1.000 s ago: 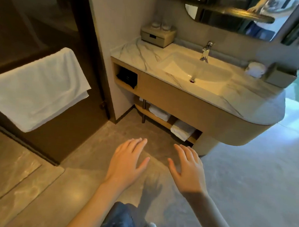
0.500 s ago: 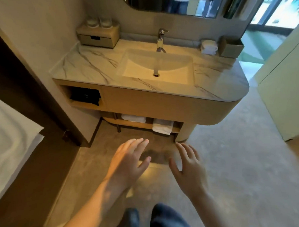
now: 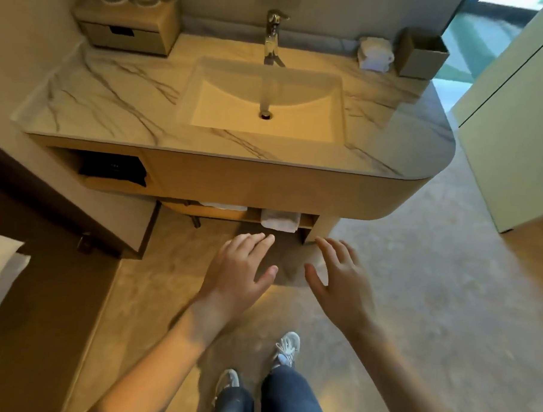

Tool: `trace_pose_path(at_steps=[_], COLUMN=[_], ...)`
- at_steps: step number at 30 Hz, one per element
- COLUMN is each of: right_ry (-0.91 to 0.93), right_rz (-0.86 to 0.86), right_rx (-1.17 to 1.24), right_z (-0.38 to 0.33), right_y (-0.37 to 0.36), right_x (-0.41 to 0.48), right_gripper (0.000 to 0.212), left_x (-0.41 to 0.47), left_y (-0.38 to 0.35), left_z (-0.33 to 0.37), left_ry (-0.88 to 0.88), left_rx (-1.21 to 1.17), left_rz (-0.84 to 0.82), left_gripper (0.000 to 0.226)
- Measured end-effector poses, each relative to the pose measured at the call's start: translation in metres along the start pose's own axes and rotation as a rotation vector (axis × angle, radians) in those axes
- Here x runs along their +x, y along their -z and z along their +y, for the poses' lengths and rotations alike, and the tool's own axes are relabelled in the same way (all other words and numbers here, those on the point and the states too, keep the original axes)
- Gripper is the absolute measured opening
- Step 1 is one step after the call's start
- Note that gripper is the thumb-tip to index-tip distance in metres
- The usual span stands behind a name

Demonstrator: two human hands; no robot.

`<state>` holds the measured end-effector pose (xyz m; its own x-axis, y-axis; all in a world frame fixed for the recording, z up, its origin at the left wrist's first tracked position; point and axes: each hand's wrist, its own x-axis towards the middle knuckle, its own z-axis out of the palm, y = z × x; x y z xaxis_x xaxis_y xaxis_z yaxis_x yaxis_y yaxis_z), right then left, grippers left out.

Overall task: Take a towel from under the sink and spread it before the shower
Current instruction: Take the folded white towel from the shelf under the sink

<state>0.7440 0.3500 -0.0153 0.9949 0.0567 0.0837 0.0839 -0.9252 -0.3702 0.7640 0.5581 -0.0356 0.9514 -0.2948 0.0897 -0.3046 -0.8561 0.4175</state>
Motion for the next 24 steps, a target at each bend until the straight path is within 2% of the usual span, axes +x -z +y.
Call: trace_pose_path(at_steps=[4,9,13,24], right_ry=[-0.001,0.041,-0.003,-0.137], right_rz=[-0.032,-0.057,-0.088,-0.124], right_rx=[0.036,0.029,0.035,0.042], right_z=[0.031,0.059,0.071,0.099], right_y=[-0.02,-0.063,-0.101,-0.245], right_x=[0.047,0.101,0.131,0.17], right_gripper=[0.052,0.049,0.045,0.05], left_x=[0.042,0.092,0.121,0.162], left_y=[-0.021,-0.06,-0.092,-0.198], left_z=[0.0,-0.028,-0.056,-0.153], left_ry=[0.092,0.108,0.122,0.018], left_rx=[-0.039,0.025,-0.008,-0.003], left_rz=[-0.05,-0.157,-0.212,-0.294], left_gripper=[0.063,0.059,0.059,0.057])
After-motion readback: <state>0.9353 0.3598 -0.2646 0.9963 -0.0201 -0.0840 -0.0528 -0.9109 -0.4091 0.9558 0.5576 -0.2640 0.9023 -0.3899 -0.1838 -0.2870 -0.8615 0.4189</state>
